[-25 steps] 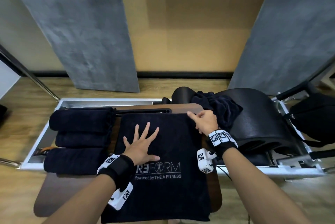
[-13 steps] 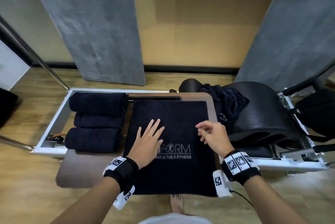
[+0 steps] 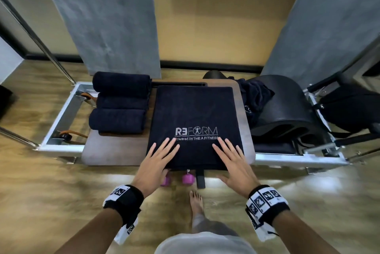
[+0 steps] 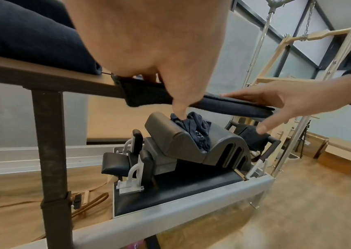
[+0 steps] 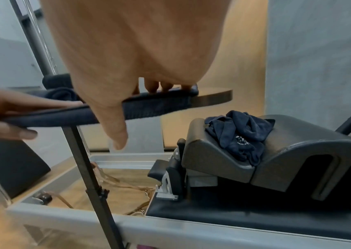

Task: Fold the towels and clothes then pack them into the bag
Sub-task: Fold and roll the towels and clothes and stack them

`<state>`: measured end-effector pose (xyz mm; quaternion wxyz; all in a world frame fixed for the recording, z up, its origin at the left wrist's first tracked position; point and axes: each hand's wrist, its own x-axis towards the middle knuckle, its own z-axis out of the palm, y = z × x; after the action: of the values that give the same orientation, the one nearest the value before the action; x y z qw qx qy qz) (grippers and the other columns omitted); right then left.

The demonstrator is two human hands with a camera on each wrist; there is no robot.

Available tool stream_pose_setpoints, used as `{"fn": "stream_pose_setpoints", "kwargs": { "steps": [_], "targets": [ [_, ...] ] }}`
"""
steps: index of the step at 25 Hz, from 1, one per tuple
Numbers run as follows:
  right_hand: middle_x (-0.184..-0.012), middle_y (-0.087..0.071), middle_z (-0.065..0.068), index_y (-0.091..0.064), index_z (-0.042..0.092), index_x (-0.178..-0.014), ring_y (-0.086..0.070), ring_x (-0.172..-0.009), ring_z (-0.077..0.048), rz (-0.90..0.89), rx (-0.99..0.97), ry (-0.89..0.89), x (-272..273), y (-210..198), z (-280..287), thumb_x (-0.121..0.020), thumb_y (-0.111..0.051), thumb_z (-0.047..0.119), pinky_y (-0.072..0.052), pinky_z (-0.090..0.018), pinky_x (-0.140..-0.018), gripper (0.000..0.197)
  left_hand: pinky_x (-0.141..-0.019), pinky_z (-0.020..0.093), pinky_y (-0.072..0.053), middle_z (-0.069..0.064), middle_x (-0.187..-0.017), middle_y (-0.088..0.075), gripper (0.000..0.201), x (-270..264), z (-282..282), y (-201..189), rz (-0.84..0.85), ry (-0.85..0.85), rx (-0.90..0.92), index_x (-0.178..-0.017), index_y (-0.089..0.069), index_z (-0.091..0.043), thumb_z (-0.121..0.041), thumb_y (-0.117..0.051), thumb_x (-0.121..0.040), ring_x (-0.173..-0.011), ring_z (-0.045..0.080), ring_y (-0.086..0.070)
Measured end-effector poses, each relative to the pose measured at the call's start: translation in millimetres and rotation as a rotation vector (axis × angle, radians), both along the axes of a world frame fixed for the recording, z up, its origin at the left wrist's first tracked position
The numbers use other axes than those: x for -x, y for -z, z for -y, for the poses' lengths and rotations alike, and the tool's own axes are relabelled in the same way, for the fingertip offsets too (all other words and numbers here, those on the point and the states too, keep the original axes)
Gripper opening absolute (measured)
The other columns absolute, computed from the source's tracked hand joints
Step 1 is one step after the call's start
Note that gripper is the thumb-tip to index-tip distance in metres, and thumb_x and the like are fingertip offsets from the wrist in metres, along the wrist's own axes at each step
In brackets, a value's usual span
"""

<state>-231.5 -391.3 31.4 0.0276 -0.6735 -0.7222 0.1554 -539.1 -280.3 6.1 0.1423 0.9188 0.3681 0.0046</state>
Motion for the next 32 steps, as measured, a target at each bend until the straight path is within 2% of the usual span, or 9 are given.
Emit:
{"fn": "stream_pose_setpoints", "kwargs": {
  "steps": [3, 6, 8, 10, 13, 19, 22, 28, 32],
  "targets": [
    [-0.172, 0.015, 0.011, -0.005, 0.03, -0.166, 0.016, -0.158, -0.011, -0.009, -0.026, 0.031, 3, -4, 4, -0.085, -0.057, -0.003, 0.004, -0.039, -0.13, 0.102, -0.133, 0.039, 0.0, -0.012, -0.176, -0.007, 0.079, 5, 0, -6, 0.118, -0.004, 0.07, -0.167, -0.027, -0.028, -0.004, -0.06, -0.099, -0.163, 0.008, 0.005],
    [-0.17, -0.019, 0.012, -0.042, 0.024, -0.157, -0.009, -0.159, -0.006, -0.258, -0.041, 0.039, -1, -11, 8, -0.094, -0.047, -0.005, -0.005, -0.031, -0.13, 0.07, -0.133, 0.033, -0.014, -0.019, -0.165, -0.036, 0.051, 9, -5, -19, 0.26, -0.083, 0.173, -0.15, -0.059, -0.028, -0.006, -0.057, -0.104, -0.158, -0.001, -0.019],
    [-0.152, -0.055, 0.01, -0.066, 0.024, -0.135, -0.044, -0.144, -0.004, -0.429, -0.054, 0.141, -11, -23, 6, -0.098, -0.05, -0.001, -0.032, -0.027, -0.122, 0.047, -0.119, 0.032, -0.042, -0.033, -0.139, -0.059, 0.038, 11, -11, -35, 0.362, -0.177, 0.245, -0.127, -0.072, -0.041, -0.013, -0.064, -0.103, -0.137, -0.004, -0.053],
    [-0.111, -0.076, 0.014, -0.074, 0.032, -0.11, -0.067, -0.107, -0.001, -0.52, -0.065, 0.244, -24, -43, -4, -0.096, -0.061, 0.003, -0.05, -0.024, -0.094, 0.035, -0.093, 0.03, -0.056, -0.033, -0.105, -0.075, 0.025, 11, -21, -53, 0.479, -0.248, 0.296, -0.103, -0.074, -0.05, -0.026, -0.074, -0.098, -0.104, -0.001, -0.07],
    [-0.084, -0.076, 0.009, -0.079, 0.027, -0.095, -0.069, -0.085, -0.005, -0.682, -0.071, 0.333, -45, -68, -32, -0.092, -0.073, 0.004, -0.052, -0.025, -0.078, 0.024, -0.087, 0.021, -0.055, -0.021, -0.095, -0.078, 0.01, 4, -46, -78, 0.651, -0.35, 0.286, -0.092, -0.077, -0.04, -0.032, -0.084, -0.09, -0.097, 0.001, -0.073],
    [-0.091, -0.08, -0.004, -0.08, 0.009, -0.095, -0.076, -0.088, -0.015, -1.073, -0.14, 0.603, -75, -86, -123, -0.088, -0.078, 0.0, -0.062, -0.027, -0.08, 0.011, -0.082, 0.003, -0.045, -0.015, -0.094, -0.078, 0.009, -38, -117, -100, 0.749, -0.528, 0.187, -0.093, -0.079, -0.027, -0.018, -0.082, -0.092, -0.095, -0.006, -0.071],
    [-0.091, -0.08, -0.009, -0.079, 0.003, -0.092, -0.076, -0.088, -0.023, -1.119, -0.097, 0.676, -92, -72, -173, -0.088, -0.078, 0.0, -0.062, -0.033, -0.079, 0.005, -0.083, 0.008, -0.045, -0.003, -0.094, -0.079, 0.005, -67, -160, -97, 0.686, -0.636, 0.153, -0.096, -0.081, -0.014, -0.015, -0.082, -0.091, -0.094, 0.005, -0.073],
    [-0.111, -0.07, -0.003, -0.073, 0.013, -0.116, -0.066, -0.105, -0.016, -0.692, -0.258, 0.732, -108, -38, -216, -0.087, -0.077, 0.002, -0.053, -0.034, -0.099, 0.031, -0.114, 0.036, -0.045, 0.01, -0.136, -0.063, 0.033, -102, -181, -76, 0.475, -0.636, 0.059, -0.131, -0.068, -0.003, -0.011, -0.07, -0.099, -0.131, 0.025, -0.057],
    [-0.094, -0.072, 0.007, -0.079, 0.017, -0.087, -0.066, -0.091, -0.004, -0.621, -0.459, 0.503, -94, -29, -202, -0.083, -0.067, -0.011, -0.051, -0.018, -0.086, 0.031, -0.091, 0.043, -0.049, -0.002, -0.113, -0.061, 0.015, -121, -139, -59, 0.376, -0.421, -0.123, -0.113, -0.07, -0.016, -0.024, -0.065, -0.102, -0.11, 0.022, -0.057]
  ]
}}
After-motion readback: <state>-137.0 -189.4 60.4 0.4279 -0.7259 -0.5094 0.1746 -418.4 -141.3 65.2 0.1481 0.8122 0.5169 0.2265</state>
